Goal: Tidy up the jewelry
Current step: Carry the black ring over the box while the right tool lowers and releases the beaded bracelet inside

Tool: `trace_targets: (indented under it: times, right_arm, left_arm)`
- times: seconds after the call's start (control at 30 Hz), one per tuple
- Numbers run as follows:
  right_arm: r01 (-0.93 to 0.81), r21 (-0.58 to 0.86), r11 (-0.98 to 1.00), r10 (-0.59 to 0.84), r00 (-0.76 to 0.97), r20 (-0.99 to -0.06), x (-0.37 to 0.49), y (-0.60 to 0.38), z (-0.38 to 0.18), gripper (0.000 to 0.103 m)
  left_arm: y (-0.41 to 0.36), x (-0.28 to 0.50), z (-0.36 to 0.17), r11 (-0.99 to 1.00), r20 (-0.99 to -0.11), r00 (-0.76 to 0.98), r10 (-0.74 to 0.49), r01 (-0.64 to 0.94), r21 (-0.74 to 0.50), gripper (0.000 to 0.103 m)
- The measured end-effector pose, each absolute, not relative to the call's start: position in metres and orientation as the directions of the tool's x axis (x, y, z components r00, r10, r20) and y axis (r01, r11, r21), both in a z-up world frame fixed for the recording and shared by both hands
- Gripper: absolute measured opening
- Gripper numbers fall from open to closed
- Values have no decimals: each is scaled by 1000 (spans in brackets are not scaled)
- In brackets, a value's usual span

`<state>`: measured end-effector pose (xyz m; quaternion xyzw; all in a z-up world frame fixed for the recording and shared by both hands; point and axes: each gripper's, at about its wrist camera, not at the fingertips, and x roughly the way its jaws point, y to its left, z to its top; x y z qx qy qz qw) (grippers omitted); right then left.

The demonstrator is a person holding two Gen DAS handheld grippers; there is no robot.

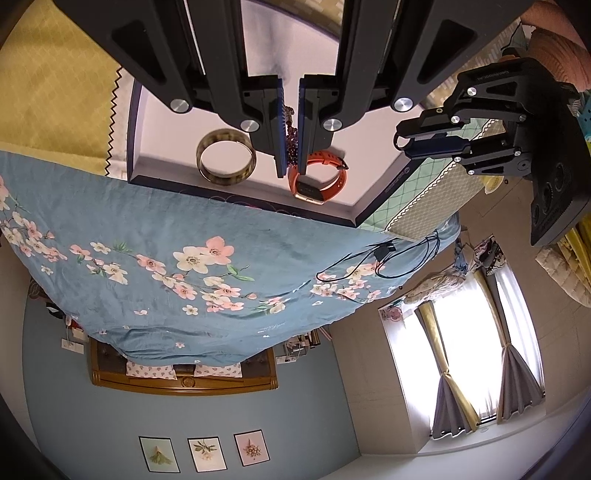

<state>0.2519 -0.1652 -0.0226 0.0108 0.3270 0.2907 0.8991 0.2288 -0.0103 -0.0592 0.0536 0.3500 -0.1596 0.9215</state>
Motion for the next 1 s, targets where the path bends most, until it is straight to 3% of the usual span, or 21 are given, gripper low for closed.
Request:
trace_targets:
  times: [1.0]
  right_arm:
    - [-446, 228, 866, 476, 592, -651, 282, -173, -53, 4]
  left_arm:
    - [-21, 277, -85, 946, -729, 644, -234, 322, -19, 22]
